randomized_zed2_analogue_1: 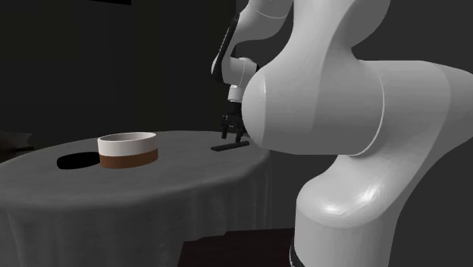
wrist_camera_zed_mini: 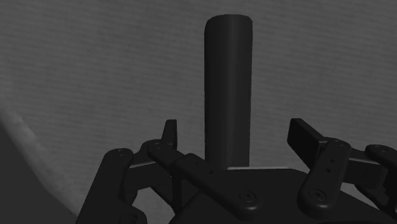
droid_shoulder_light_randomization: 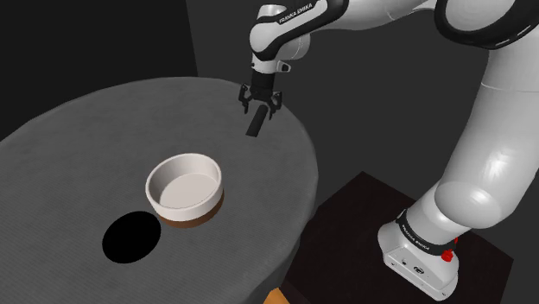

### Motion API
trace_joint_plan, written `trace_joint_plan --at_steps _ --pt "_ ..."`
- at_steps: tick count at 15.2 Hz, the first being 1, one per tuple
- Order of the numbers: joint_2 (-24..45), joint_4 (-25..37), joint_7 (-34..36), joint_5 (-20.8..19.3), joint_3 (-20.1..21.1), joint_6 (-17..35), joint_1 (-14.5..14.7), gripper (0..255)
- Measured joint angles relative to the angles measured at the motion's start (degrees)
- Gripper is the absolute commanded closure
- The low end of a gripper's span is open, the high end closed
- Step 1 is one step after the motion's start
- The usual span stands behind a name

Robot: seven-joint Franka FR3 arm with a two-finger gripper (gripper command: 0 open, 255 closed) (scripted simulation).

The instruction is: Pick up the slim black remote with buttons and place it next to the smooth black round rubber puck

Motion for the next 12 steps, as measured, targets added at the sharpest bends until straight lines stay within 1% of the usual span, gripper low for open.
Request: trace_joint_plan --at_steps 5,10,11,12 --pt "1.4 -1.2 0.2 0.0 0.1 2.7 0.4 0" --pt "1.6 -1.4 0.2 0.0 0.1 3.0 0.5 0" --pt "1.6 -1.4 0.2 0.0 0.1 3.0 0.5 255" --pt "1.4 -1.3 0.2 -0.1 0.1 2.8 0.4 255"
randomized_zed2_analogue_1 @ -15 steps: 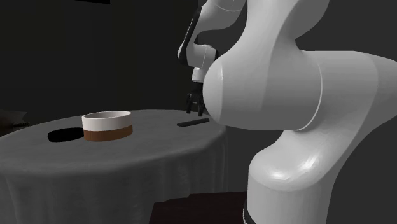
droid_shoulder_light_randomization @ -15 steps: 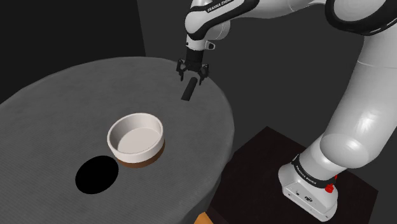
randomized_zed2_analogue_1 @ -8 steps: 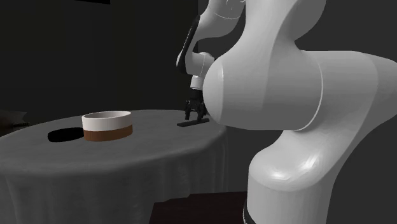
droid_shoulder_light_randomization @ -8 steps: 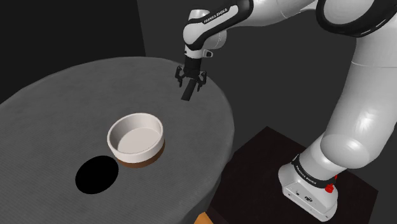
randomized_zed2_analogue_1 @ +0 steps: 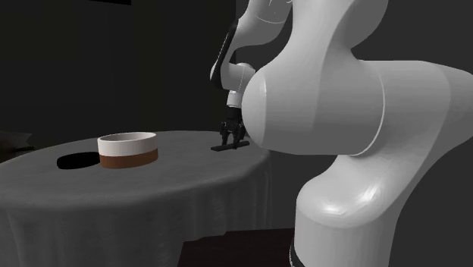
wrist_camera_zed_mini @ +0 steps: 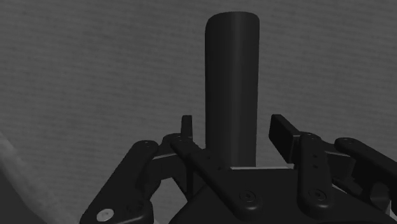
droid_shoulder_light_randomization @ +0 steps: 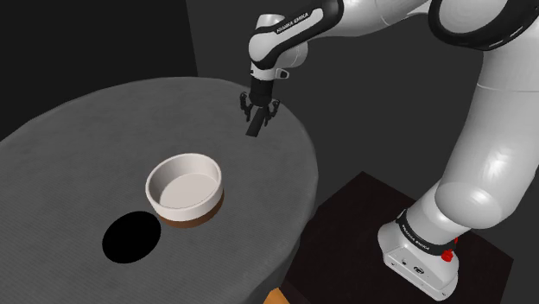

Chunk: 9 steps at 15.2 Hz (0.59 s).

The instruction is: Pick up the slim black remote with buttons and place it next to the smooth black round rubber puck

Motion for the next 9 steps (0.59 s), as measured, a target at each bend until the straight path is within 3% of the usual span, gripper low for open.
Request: trace_joint_plan --at_steps 9 --pt "-0.3 0.1 0.1 0.0 0.0 0.2 0.0 255"
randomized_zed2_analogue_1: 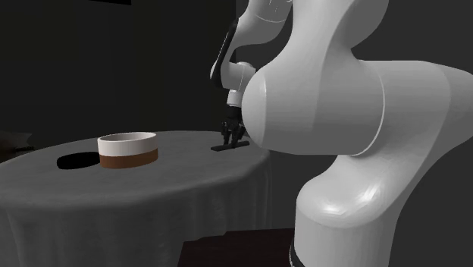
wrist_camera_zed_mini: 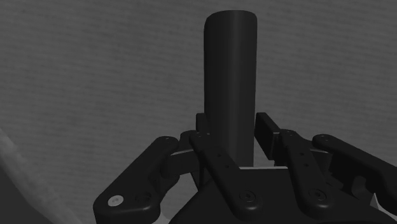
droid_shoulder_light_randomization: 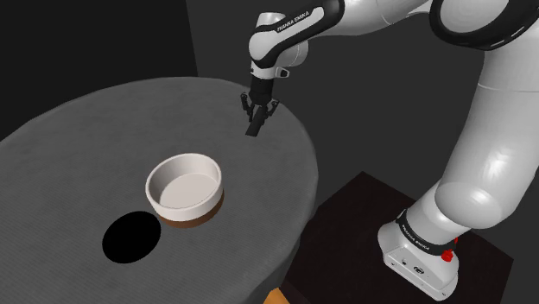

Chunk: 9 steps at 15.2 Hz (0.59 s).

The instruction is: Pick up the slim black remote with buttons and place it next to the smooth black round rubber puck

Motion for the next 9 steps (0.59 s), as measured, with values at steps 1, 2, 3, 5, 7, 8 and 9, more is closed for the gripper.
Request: trace_joint_plan --at_steps 1,2,3,5,7,8,9 --pt "0.0 0.0 0.0 0.0 0.0 -0.3 0.0 255" --pt "-0.3 0.1 0.0 0.1 0.1 -0.7 0.0 255" --pt "-0.5 0.3 0.1 0.1 0.1 -1.3 0.0 255" --pt "-1.4 0.6 0.1 0.2 0.1 -2.5 -0.2 255" --pt "-1.9 1.3 0.3 0.2 0.2 -3.7 -0.2 255" --pt "-2.4 1.5 0.4 0.3 0.2 -4.4 -0.2 255" --pt "-2.7 1.8 0.5 0.3 0.2 -5.0 -0.2 255"
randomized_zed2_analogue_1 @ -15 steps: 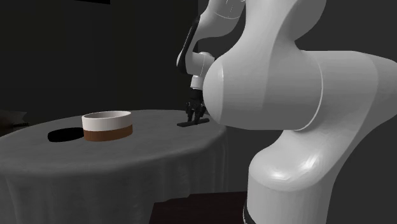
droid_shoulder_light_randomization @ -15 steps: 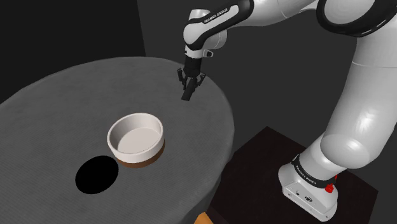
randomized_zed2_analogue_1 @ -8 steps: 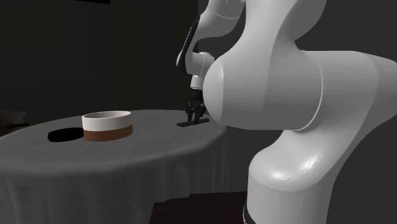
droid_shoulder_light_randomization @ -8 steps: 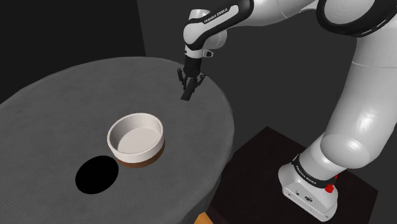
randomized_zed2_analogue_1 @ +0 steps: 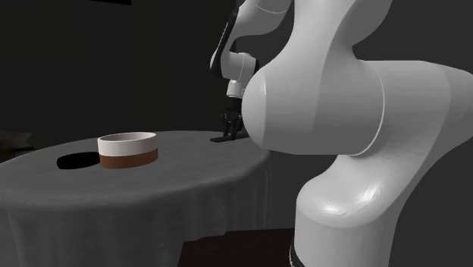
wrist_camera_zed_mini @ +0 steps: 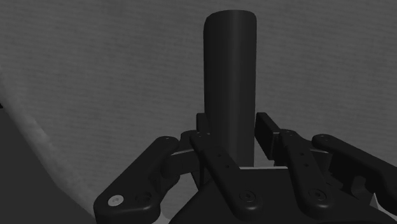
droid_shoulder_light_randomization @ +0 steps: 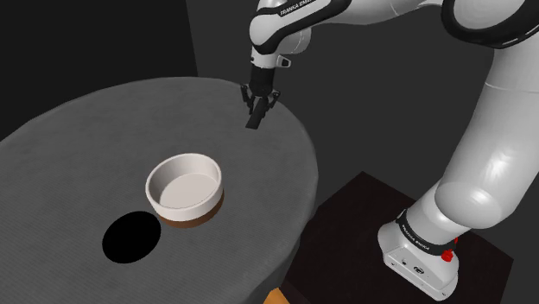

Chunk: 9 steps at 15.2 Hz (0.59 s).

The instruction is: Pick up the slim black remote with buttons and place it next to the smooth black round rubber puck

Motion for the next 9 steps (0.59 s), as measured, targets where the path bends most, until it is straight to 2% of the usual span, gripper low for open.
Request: trace_joint_plan --at_steps 9 --pt "-3.0 2.7 0.9 0.2 0.2 -5.6 -0.2 255"
